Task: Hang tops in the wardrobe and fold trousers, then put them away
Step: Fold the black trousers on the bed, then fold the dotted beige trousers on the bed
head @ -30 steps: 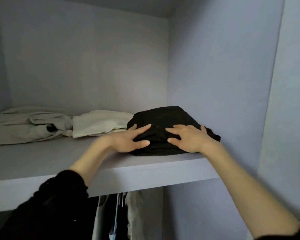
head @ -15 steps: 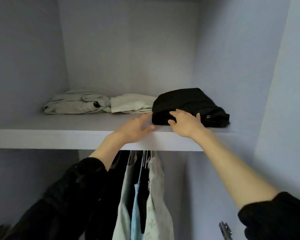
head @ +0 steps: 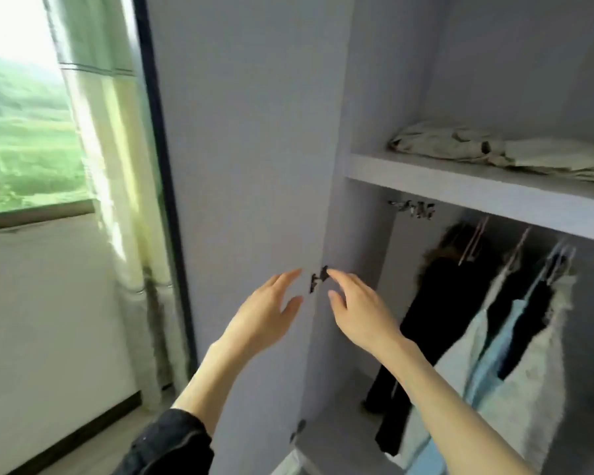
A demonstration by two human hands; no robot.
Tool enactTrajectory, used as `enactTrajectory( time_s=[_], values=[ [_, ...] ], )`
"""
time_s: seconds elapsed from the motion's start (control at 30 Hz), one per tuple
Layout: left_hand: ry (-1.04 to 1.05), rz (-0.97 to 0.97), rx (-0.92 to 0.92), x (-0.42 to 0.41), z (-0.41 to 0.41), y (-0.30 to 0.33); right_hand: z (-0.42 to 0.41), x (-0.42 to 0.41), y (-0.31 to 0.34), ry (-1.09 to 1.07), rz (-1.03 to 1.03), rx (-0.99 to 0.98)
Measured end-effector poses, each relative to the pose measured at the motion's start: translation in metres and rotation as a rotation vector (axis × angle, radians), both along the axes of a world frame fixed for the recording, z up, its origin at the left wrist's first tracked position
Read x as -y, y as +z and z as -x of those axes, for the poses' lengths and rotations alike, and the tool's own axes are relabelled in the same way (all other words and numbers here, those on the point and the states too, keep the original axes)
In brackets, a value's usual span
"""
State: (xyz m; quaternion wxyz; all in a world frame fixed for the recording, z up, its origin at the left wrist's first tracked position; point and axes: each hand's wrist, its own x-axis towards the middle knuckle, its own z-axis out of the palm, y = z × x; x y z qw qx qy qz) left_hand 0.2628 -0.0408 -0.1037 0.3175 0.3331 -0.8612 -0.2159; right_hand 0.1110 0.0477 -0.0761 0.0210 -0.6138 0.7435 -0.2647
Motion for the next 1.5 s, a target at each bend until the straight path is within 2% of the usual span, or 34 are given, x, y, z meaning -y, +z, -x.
enactTrajectory(
  time_s=[0.23,0.47,0.67,0.9,1.0,1.2,1.5],
  values=[
    [0.496,-0.327,-0.018,-0.046,-0.247,-0.094,-0.205,0.024,-0.108,0.542,-0.425,-0.039],
    [0.889,-0.492,-0.013,-0.077,-0.413,-0.139,-0.373,0.084,-0.153,0.884,-0.53,-0.068],
    [1.14,-0.607,-0.058,-0.055,-0.517,-0.162,-0.499,0.162,-0.174,1.146,-0.557,-0.091],
    [1.496,-0.61,-0.228,-0.001,-0.621,-0.158,-0.644,0.271,-0.155,1.444,-0.569,-0.052],
    [1.6,-0.624,-0.299,0.006,-0.652,-0.153,-0.713,0.293,-0.143,1.554,-0.59,-0.007],
    [1.887,-0.543,-0.399,-0.008,-0.729,-0.156,-0.849,0.286,-0.152,1.863,-0.648,-0.104],
    [2.256,-0.41,-0.594,-0.049,-0.909,-0.181,-1.1,0.231,-0.171,2.215,-0.672,-0.328]
  ],
)
